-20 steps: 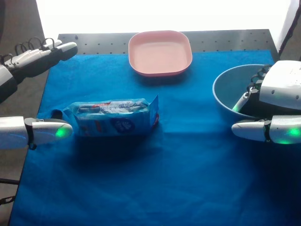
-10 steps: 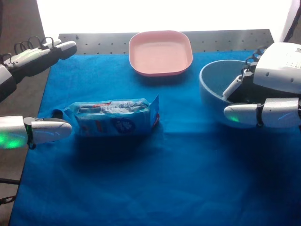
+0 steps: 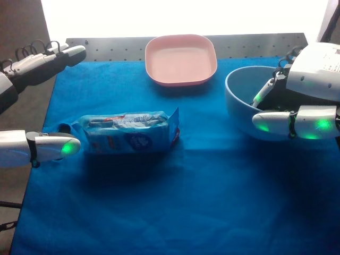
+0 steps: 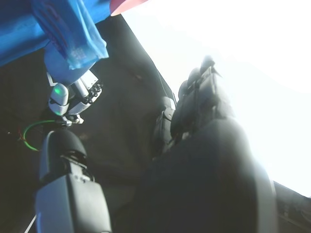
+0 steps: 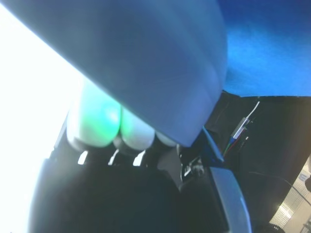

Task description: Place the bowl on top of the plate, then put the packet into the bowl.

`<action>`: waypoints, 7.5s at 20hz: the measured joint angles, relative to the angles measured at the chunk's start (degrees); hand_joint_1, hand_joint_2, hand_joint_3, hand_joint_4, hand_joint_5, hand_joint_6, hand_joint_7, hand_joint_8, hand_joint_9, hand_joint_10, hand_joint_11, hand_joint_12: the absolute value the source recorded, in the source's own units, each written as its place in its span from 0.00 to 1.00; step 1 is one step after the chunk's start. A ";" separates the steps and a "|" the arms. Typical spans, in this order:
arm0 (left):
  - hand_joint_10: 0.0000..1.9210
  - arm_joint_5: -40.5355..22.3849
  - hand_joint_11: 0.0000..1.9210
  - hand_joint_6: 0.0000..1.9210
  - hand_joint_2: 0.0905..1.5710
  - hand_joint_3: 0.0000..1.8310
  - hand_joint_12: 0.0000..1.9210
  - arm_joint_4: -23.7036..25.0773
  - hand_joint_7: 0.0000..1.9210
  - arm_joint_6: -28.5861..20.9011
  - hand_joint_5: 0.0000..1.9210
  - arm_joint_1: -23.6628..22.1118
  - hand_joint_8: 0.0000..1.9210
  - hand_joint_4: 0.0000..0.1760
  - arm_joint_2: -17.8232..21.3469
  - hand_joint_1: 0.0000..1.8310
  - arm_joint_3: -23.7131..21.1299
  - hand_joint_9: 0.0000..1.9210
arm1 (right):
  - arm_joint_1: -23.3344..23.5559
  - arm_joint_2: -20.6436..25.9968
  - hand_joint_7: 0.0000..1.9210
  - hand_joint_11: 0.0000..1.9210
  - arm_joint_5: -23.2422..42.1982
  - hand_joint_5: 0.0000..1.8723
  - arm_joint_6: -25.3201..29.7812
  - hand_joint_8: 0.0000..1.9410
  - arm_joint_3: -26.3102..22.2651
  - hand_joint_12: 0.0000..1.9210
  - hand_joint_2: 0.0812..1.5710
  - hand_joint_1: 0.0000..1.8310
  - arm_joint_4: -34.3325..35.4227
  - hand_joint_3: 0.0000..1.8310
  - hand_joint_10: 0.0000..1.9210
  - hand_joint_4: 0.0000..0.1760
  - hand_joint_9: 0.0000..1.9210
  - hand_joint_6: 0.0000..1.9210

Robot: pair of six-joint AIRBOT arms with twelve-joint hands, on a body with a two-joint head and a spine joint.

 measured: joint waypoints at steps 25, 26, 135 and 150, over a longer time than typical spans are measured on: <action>0.00 -0.42 0.01 0.00 0.60 0.00 0.01 -0.26 0.00 -0.55 0.06 0.00 0.00 0.68 -0.55 0.36 0.00 0.01 | -4.52 -2.86 0.56 0.34 -4.39 0.34 -0.11 0.10 2.67 0.71 0.83 0.53 0.63 0.00 0.30 0.00 0.52 0.77; 0.00 -0.55 0.01 0.00 0.59 0.00 0.01 -0.11 0.00 -0.63 0.06 0.00 0.00 0.65 -0.59 0.37 0.00 0.01 | -4.52 -3.21 0.54 0.39 -4.11 0.38 -0.11 0.32 3.21 0.84 0.80 0.55 0.63 0.00 0.58 0.00 0.50 0.73; 0.00 -2.12 0.00 0.00 0.61 0.00 0.13 0.17 0.09 -2.73 0.17 -0.72 0.00 0.29 -2.14 0.39 2.16 0.09 | 20.85 -32.46 0.28 0.12 -17.57 0.25 -1.90 0.00 31.47 0.57 0.84 0.00 -2.97 0.00 0.04 0.34 0.32 0.00; 0.00 -2.27 0.00 0.00 0.61 0.00 0.11 0.04 0.09 -3.23 0.18 -0.72 0.00 0.06 -2.21 0.39 2.14 0.09 | 20.61 -30.45 0.12 0.00 -18.01 0.18 -1.90 0.01 30.60 0.26 0.85 0.00 -2.10 0.00 0.01 0.76 0.12 0.00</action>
